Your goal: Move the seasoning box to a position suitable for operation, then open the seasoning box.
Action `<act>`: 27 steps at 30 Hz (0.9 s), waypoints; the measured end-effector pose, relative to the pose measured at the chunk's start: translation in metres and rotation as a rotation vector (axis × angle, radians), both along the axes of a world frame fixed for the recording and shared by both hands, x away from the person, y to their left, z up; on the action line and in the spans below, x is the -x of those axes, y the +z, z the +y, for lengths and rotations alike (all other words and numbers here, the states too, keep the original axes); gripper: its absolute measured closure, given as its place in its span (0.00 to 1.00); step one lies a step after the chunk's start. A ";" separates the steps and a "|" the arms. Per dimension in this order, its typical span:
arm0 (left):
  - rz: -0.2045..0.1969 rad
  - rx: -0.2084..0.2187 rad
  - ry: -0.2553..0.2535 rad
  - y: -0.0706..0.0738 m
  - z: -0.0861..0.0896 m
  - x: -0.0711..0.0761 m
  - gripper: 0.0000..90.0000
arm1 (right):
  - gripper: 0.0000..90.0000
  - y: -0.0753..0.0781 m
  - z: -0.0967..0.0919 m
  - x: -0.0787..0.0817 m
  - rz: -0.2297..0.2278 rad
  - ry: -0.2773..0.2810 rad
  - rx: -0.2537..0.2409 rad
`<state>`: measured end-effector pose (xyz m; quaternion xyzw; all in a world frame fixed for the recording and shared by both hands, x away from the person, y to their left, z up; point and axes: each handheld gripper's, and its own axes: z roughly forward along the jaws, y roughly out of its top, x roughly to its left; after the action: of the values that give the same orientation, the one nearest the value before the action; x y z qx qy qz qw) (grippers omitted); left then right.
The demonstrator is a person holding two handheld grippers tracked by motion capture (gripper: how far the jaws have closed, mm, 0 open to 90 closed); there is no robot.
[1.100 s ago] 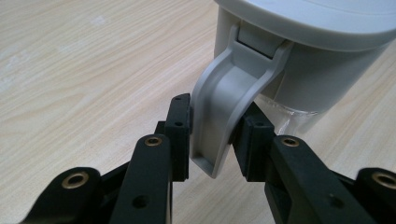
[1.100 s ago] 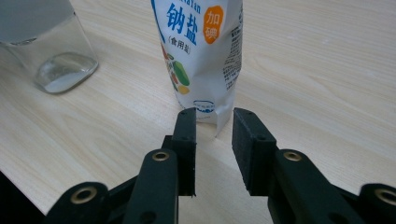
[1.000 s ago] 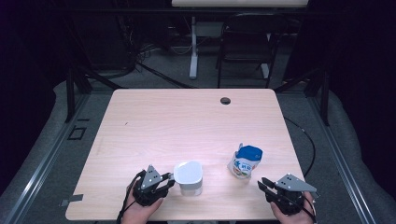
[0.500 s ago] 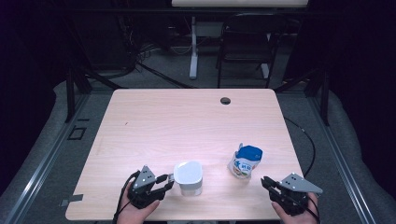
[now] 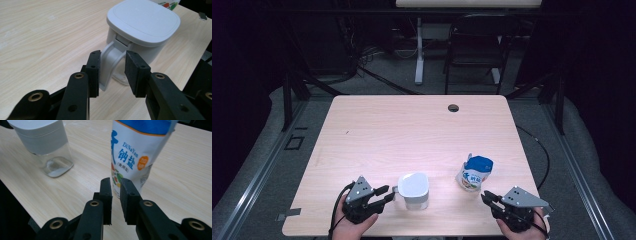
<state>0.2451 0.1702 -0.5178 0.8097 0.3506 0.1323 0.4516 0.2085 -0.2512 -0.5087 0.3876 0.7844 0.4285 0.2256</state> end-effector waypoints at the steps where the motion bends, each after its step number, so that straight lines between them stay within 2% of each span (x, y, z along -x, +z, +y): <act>1: -0.003 -0.004 0.007 0.001 0.001 0.000 0.73 | 0.88 0.000 0.001 -0.001 0.002 0.005 0.008; 5: -0.017 0.001 0.020 0.005 0.005 -0.001 0.74 | 0.87 -0.002 0.007 -0.002 -0.009 0.013 0.016; 8: -0.025 0.004 0.027 0.008 0.007 -0.002 0.75 | 0.90 -0.003 0.010 -0.002 -0.001 0.032 0.002; 14: -0.028 0.000 0.027 0.009 0.005 -0.001 0.77 | 0.89 -0.006 0.013 -0.005 0.019 0.038 0.018; 23: -0.039 0.000 0.033 0.014 0.003 -0.001 0.74 | 0.89 -0.003 0.019 -0.001 0.008 0.067 0.012; 27: -0.036 -0.010 0.030 0.014 0.001 -0.004 0.78 | 0.90 -0.004 0.023 -0.001 0.017 0.084 0.015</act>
<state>0.2488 0.1710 -0.5038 0.8041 0.3538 0.1556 0.4517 0.2094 -0.2281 -0.5132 0.3565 0.8049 0.4284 0.2035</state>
